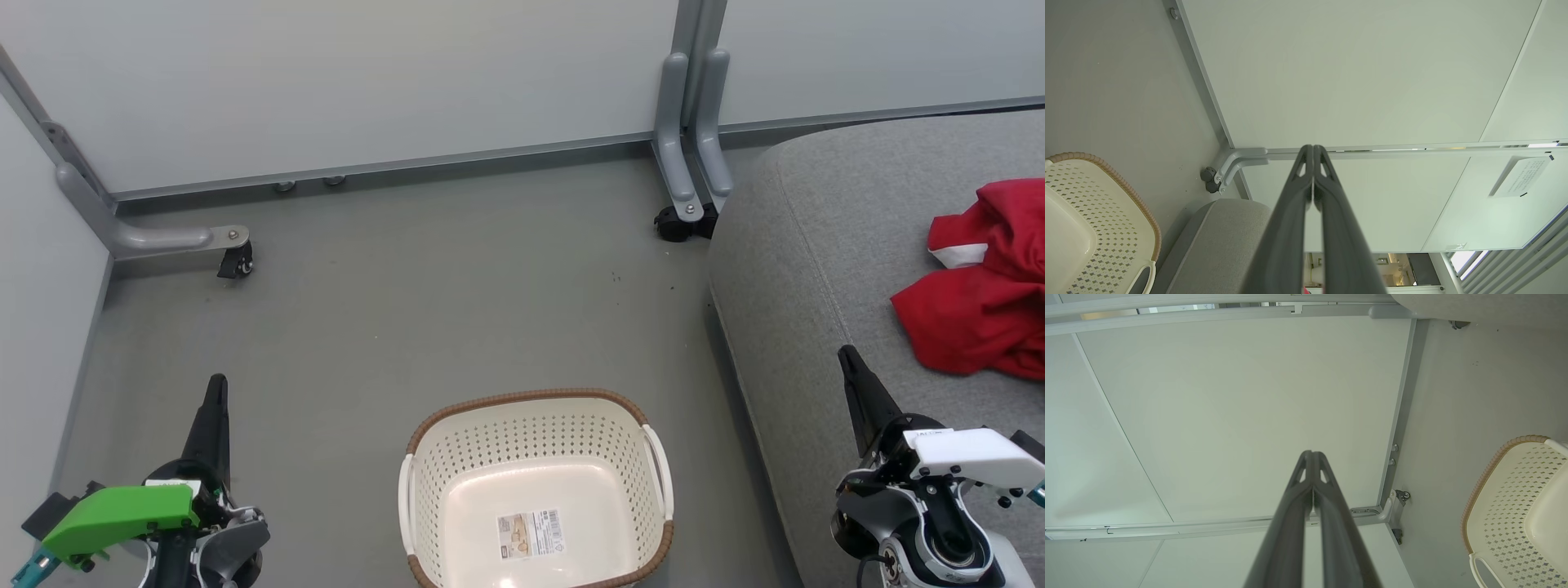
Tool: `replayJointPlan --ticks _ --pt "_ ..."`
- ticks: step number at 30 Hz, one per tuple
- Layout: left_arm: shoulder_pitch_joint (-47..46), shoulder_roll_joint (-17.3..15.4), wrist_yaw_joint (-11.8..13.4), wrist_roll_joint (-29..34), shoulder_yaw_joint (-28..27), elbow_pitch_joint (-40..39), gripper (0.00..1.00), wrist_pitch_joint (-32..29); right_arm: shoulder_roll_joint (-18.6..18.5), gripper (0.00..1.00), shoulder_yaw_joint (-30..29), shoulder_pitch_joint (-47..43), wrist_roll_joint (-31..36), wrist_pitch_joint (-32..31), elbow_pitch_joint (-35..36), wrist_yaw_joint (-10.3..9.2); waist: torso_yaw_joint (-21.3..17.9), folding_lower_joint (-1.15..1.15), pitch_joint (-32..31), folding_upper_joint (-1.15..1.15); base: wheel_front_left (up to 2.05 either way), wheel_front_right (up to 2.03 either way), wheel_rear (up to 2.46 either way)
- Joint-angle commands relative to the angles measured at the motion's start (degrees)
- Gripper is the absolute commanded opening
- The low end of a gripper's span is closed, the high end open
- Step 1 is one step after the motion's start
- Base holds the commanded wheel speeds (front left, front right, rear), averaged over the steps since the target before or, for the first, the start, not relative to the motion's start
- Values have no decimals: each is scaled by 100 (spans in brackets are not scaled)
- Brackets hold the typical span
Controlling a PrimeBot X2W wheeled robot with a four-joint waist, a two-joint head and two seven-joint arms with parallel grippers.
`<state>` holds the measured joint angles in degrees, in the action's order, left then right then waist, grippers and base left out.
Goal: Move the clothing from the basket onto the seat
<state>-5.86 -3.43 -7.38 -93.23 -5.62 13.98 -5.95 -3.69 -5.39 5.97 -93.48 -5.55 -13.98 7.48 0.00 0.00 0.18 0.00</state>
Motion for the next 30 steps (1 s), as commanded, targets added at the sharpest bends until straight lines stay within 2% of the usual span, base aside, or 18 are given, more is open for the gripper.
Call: replayJointPlan --ticks 1,30 --pt "-62 -14 -25 23 -30 4 0 -3 7 0 -20 36 34 -40 -15 2 0 0 0 0 0 0 0" --pt "-66 6 -25 48 -58 7 0 -37 27 0 -54 40 61 -58 -16 2 0 0 0 0 0 0 0"
